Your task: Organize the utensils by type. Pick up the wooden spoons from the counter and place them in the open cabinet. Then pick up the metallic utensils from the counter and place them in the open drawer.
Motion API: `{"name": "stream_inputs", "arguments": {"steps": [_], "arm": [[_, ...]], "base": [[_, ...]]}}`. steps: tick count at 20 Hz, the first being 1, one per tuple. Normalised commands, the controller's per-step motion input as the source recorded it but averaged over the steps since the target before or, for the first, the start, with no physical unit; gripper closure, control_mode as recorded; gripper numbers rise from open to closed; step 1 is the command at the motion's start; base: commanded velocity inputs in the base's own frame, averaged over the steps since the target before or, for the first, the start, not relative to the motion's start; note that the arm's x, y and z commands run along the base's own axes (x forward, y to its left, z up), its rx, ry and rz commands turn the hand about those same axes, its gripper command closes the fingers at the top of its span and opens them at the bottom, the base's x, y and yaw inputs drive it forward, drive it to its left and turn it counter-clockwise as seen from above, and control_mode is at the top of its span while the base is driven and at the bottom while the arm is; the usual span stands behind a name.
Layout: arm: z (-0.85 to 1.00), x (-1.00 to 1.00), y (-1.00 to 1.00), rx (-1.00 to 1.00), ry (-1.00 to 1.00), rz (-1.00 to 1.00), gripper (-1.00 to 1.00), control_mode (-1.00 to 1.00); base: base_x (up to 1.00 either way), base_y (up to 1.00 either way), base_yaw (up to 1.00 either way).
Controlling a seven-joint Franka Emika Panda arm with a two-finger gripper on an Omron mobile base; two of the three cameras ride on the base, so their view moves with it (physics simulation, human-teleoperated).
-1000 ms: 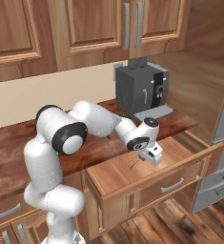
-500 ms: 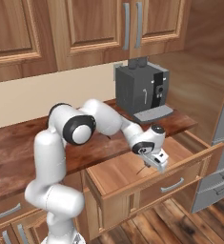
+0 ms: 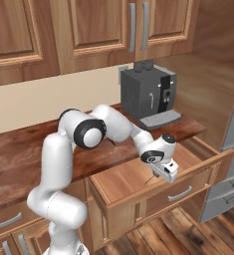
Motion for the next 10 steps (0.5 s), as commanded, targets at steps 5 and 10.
{"name": "stream_inputs", "arguments": {"steps": [5, 10], "arm": [[-0.16, 0.25, 0.0, 0.0, 0.0, 0.0, 1.0, -1.0], [-0.31, 0.16, -0.01, 0.0, 0.0, 0.0, 1.0, -1.0]], "base": [[0.0, 0.0, 0.0], [0.0, 0.0, 0.0]]}}
